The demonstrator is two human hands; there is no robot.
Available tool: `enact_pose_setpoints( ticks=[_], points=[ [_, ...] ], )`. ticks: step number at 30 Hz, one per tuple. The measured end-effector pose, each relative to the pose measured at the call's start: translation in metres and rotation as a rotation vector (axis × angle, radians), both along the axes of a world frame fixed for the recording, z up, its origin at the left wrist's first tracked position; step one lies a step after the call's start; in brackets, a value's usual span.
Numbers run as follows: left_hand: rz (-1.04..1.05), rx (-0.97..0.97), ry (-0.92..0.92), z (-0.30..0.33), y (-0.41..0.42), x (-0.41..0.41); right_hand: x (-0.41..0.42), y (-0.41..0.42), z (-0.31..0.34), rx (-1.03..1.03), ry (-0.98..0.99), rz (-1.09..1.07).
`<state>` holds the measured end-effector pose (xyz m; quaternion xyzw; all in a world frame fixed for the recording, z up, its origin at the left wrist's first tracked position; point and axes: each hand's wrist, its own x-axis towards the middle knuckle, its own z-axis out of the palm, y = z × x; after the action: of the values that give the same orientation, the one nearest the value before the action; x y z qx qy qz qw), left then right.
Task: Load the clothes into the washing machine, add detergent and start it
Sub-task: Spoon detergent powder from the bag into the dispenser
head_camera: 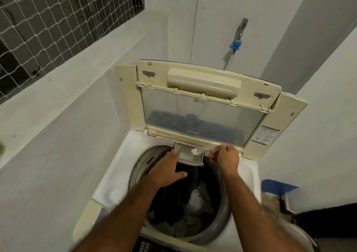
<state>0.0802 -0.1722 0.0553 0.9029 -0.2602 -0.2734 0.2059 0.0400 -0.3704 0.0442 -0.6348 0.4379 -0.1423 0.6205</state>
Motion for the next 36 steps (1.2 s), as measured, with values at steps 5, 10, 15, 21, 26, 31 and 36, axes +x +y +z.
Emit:
enact_pose_setpoints(
  ticks=[5,10,15,21,26,31,36],
  points=[
    [-0.02,0.089,0.013,-0.029,-0.008,0.011,0.009,0.009,-0.021,-0.278,0.17,0.141],
    [-0.007,0.096,-0.016,-0.046,-0.011,0.014,0.011,0.014,-0.024,-0.625,0.205,0.344],
    [0.006,0.083,-0.008,-0.056,-0.014,0.017,0.011,0.015,-0.02,-0.86,0.172,0.613],
    [0.018,0.091,-0.004,-0.061,-0.015,0.016,0.002,0.019,-0.022,-1.02,0.133,0.644],
    [0.029,0.096,-0.003,-0.062,-0.012,0.014,-0.002,0.02,-0.026,-1.02,0.105,0.622],
    [0.015,0.119,-0.013,-0.062,-0.012,0.013,-0.002,0.02,-0.024,-1.029,0.076,0.627],
    [0.02,0.12,-0.012,-0.059,-0.01,0.01,-0.006,0.018,-0.02,-0.998,0.065,0.638]
  ],
)
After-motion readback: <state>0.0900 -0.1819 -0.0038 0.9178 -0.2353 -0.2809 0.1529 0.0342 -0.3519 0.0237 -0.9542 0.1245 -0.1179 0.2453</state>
